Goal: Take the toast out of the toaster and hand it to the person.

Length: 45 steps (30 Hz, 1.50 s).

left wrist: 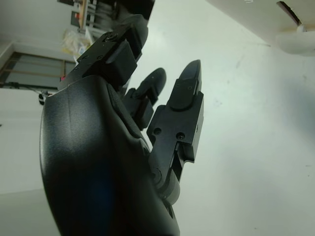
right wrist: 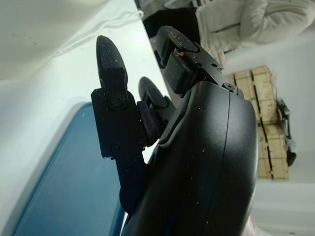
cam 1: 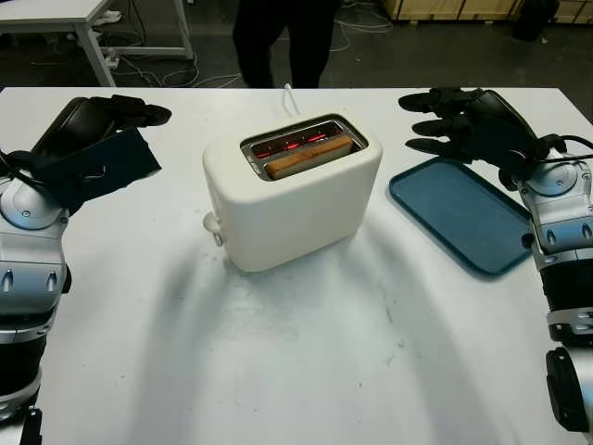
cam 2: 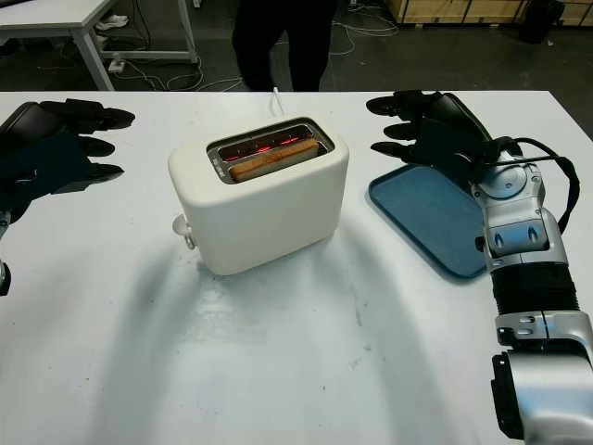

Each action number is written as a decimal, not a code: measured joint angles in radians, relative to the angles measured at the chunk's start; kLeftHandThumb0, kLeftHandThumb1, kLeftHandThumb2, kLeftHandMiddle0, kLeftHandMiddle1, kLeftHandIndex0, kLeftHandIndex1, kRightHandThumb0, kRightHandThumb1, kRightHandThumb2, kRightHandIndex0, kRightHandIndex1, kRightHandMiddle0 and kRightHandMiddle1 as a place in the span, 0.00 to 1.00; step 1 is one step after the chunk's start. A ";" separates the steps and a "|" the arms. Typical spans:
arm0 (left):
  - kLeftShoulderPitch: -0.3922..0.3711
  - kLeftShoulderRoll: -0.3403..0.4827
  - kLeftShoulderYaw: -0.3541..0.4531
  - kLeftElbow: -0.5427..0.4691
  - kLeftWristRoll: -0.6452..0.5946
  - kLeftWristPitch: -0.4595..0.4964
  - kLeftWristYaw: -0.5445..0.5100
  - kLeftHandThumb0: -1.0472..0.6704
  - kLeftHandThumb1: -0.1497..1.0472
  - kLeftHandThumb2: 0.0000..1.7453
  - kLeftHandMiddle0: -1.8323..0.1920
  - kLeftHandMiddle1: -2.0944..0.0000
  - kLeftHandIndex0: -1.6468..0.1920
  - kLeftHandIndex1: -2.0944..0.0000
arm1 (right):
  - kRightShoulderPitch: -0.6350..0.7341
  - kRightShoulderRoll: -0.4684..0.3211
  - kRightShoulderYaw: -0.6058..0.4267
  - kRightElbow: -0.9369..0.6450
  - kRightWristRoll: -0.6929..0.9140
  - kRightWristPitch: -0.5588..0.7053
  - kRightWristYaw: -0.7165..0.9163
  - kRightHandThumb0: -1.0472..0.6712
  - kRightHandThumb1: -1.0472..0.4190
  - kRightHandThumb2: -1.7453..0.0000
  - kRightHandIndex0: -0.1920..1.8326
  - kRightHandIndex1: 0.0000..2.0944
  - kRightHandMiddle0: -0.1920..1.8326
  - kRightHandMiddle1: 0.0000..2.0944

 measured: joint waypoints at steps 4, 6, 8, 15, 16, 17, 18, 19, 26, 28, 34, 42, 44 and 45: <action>0.000 0.001 -0.001 0.000 0.000 0.000 0.000 0.60 0.89 0.06 0.60 0.87 0.55 1.00 | 0.000 0.000 0.000 0.000 -0.001 0.000 0.002 0.33 0.09 0.95 0.42 0.00 0.38 0.00; -0.001 0.002 -0.003 0.000 0.000 0.000 -0.001 0.60 0.89 0.06 0.61 0.87 0.55 1.00 | 0.000 0.000 0.000 0.000 -0.001 0.000 0.002 0.33 0.09 0.95 0.42 0.00 0.38 0.00; -0.004 0.003 -0.004 0.000 0.000 0.001 -0.004 0.60 0.89 0.06 0.60 0.87 0.56 1.00 | 0.000 -0.001 0.002 0.000 -0.003 0.000 0.003 0.33 0.09 0.95 0.42 0.00 0.38 0.00; -0.016 0.003 -0.006 0.001 0.000 0.000 -0.006 0.60 0.89 0.05 0.60 0.87 0.55 1.00 | 0.000 -0.003 0.007 -0.001 -0.007 0.001 0.006 0.33 0.09 0.94 0.42 0.00 0.38 0.00; -0.016 0.003 -0.006 0.001 0.000 0.000 -0.006 0.60 0.89 0.05 0.60 0.87 0.55 1.00 | 0.000 -0.003 0.007 -0.002 -0.007 0.002 0.007 0.33 0.09 0.94 0.42 0.00 0.38 0.00; -0.016 0.003 -0.006 0.001 0.000 0.000 -0.006 0.60 0.89 0.05 0.60 0.87 0.55 1.00 | 0.000 -0.003 0.007 -0.003 -0.007 0.002 0.007 0.32 0.09 0.94 0.42 0.00 0.38 0.00; -0.016 0.003 -0.006 0.002 0.000 0.000 -0.006 0.60 0.89 0.05 0.60 0.87 0.55 1.00 | 0.000 -0.003 0.007 -0.005 -0.006 0.003 0.008 0.32 0.09 0.94 0.42 0.00 0.38 0.00; -0.016 0.003 -0.006 0.004 0.000 -0.002 -0.006 0.60 0.89 0.05 0.60 0.87 0.55 1.00 | 0.000 -0.003 0.007 -0.007 -0.006 0.005 0.009 0.32 0.09 0.95 0.42 0.00 0.38 0.00; -0.016 0.003 -0.005 0.013 0.000 -0.008 -0.006 0.60 0.89 0.06 0.60 0.87 0.55 1.00 | 0.000 -0.003 0.006 -0.010 -0.005 0.009 0.011 0.32 0.09 0.95 0.42 0.00 0.38 0.00; -0.016 0.003 -0.006 0.013 0.000 -0.008 -0.006 0.59 0.89 0.06 0.61 0.87 0.55 1.00 | 0.000 -0.003 0.006 -0.010 -0.005 0.009 0.012 0.32 0.09 0.95 0.42 0.00 0.38 0.00; -0.016 0.003 -0.006 0.013 0.000 -0.008 -0.006 0.60 0.89 0.06 0.60 0.87 0.55 1.00 | 0.000 -0.003 0.006 -0.010 -0.005 0.009 0.012 0.31 0.09 0.94 0.43 0.00 0.38 0.00; -0.016 0.003 -0.006 0.014 0.000 -0.008 -0.006 0.60 0.89 0.05 0.60 0.87 0.55 1.00 | 0.000 -0.003 0.006 -0.010 -0.005 0.008 0.012 0.32 0.09 0.94 0.43 0.01 0.38 0.00; -0.016 0.003 -0.006 0.014 0.000 -0.008 -0.006 0.59 0.89 0.05 0.61 0.87 0.55 1.00 | 0.000 -0.003 0.006 -0.010 -0.005 0.008 0.012 0.32 0.09 0.94 0.43 0.01 0.39 0.00; -0.016 0.003 -0.006 0.014 0.000 -0.008 -0.006 0.59 0.89 0.05 0.61 0.87 0.55 1.00 | 0.000 -0.003 0.006 -0.010 -0.005 0.008 0.012 0.32 0.09 0.94 0.43 0.01 0.38 0.00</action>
